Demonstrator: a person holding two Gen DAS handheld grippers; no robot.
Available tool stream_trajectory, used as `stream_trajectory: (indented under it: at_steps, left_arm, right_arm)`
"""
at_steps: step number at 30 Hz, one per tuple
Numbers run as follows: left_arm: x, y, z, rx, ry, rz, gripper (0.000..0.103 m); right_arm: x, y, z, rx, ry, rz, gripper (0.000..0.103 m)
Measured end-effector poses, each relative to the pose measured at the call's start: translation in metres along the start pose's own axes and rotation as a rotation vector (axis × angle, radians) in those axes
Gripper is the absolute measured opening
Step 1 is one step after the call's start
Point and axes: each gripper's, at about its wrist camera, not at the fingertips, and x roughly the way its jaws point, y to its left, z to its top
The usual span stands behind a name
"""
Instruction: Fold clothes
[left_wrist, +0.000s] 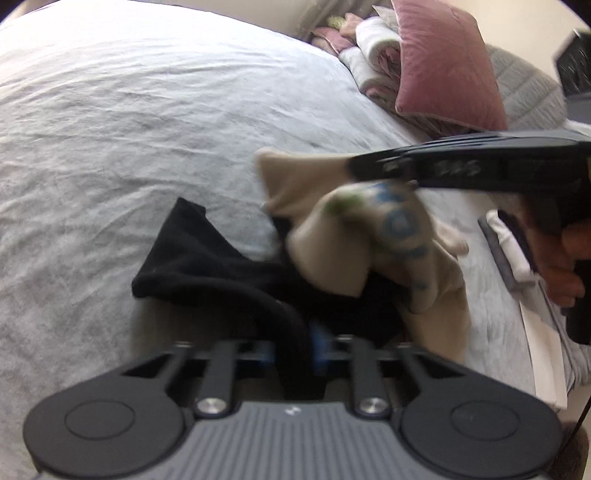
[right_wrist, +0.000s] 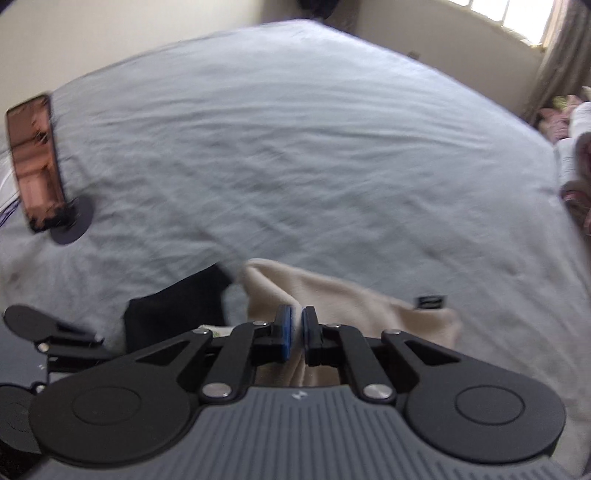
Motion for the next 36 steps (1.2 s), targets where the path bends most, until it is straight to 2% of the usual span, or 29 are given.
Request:
stream_trajectory:
  at_steps: [5, 8, 11, 14, 16, 18, 22, 24, 30, 34, 36]
  left_arm:
    - [-0.021, 0.005, 0.011, -0.026, -0.187, 0.175, 0.005]
    - [-0.029, 0.008, 0.015, -0.053, -0.26, 0.243, 0.004]
    - [-0.027, 0.012, 0.02, -0.101, -0.272, 0.248, 0.005]
    - [-0.022, 0.011, 0.024, -0.114, -0.261, 0.269, 0.006]
    - [-0.019, 0.009, 0.025, -0.118, -0.251, 0.29, 0.017]
    - [-0.017, 0.007, 0.029, -0.133, -0.259, 0.27, 0.044]
    - [-0.019, -0.004, 0.032, -0.136, -0.319, 0.167, 0.05]
    - [-0.017, -0.012, 0.033, -0.119, -0.334, 0.113, 0.06]
    - [0.016, -0.05, 0.03, -0.024, -0.297, 0.0, 0.066]
    - [0.034, -0.079, 0.021, 0.057, -0.335, 0.013, 0.066]
    - [0.038, -0.086, 0.016, 0.048, -0.369, 0.027, 0.065]
  right_arm:
    - [-0.027, -0.038, 0.004, 0.059, -0.106, -0.137, 0.006]
    - [-0.041, -0.062, 0.005, 0.103, -0.165, -0.234, 0.006]
    - [-0.047, -0.085, 0.006, 0.166, -0.199, -0.327, 0.006]
    - [-0.049, -0.103, 0.004, 0.225, -0.208, -0.38, 0.006]
    - [-0.049, -0.113, 0.002, 0.251, -0.208, -0.406, 0.006]
    - [-0.049, -0.12, 0.0, 0.27, -0.206, -0.424, 0.006]
    - [-0.054, -0.128, -0.003, 0.325, -0.207, -0.399, 0.006]
    - [-0.063, -0.128, -0.005, 0.349, -0.213, -0.363, 0.006]
    - [-0.101, -0.107, -0.011, 0.322, -0.254, -0.279, 0.006]
    - [-0.125, -0.086, -0.021, 0.284, -0.273, -0.233, 0.006]
    - [-0.133, -0.076, -0.028, 0.246, -0.277, -0.226, 0.006]
